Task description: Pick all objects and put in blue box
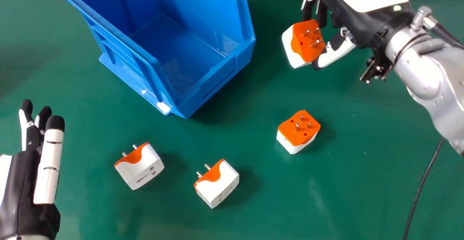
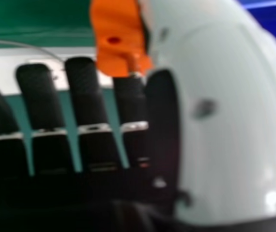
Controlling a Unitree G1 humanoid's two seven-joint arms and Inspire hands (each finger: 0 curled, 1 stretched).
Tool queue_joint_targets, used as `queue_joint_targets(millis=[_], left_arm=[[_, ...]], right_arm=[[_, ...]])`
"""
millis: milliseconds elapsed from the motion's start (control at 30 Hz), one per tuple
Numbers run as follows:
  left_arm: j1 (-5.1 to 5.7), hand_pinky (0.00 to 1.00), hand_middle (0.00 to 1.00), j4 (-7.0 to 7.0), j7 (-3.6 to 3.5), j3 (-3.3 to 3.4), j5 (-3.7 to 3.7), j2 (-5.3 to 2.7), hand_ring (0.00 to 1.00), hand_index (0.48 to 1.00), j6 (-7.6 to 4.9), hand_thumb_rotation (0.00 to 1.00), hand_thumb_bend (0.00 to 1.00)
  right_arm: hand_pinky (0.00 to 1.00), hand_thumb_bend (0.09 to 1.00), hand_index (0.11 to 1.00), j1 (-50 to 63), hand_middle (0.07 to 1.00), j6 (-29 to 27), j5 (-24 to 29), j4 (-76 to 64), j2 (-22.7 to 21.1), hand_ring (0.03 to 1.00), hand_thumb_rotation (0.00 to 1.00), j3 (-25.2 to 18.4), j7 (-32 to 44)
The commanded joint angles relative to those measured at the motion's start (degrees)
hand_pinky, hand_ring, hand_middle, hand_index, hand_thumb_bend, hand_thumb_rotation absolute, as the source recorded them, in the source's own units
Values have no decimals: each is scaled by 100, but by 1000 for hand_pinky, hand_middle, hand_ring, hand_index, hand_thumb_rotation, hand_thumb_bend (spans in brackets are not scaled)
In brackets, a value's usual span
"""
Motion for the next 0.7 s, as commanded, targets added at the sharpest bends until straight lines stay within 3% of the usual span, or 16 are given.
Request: queue_joint_targets(millis=[0, 167, 467, 667], left_arm=[[-47, 1000, 1000, -22, 48, 61, 16, 92, 1000, 1000, 17, 919, 493], [-163, 1000, 1000, 37, 56, 55, 44, 101, 1000, 1000, 49, 920, 484], [-297, 1000, 1000, 159, 17, 30, 81, 142, 1000, 1000, 8, 921, 488], [-468, 1000, 1000, 396, 28, 9, 145, 147, 1000, 1000, -80, 922, 485]], right_arm=[[241, 500, 542, 132, 459, 7, 130, -534, -124, 355, 0, -240, 107], [203, 505, 521, 636, 472, 181, 81, -1619, -104, 363, 0, -453, 478], [226, 504, 539, 794, 475, 136, 271, -2367, 140, 354, 0, -488, 974], [135, 515, 511, 593, 473, -22, 488, -2296, 405, 227, 0, -476, 1087]])
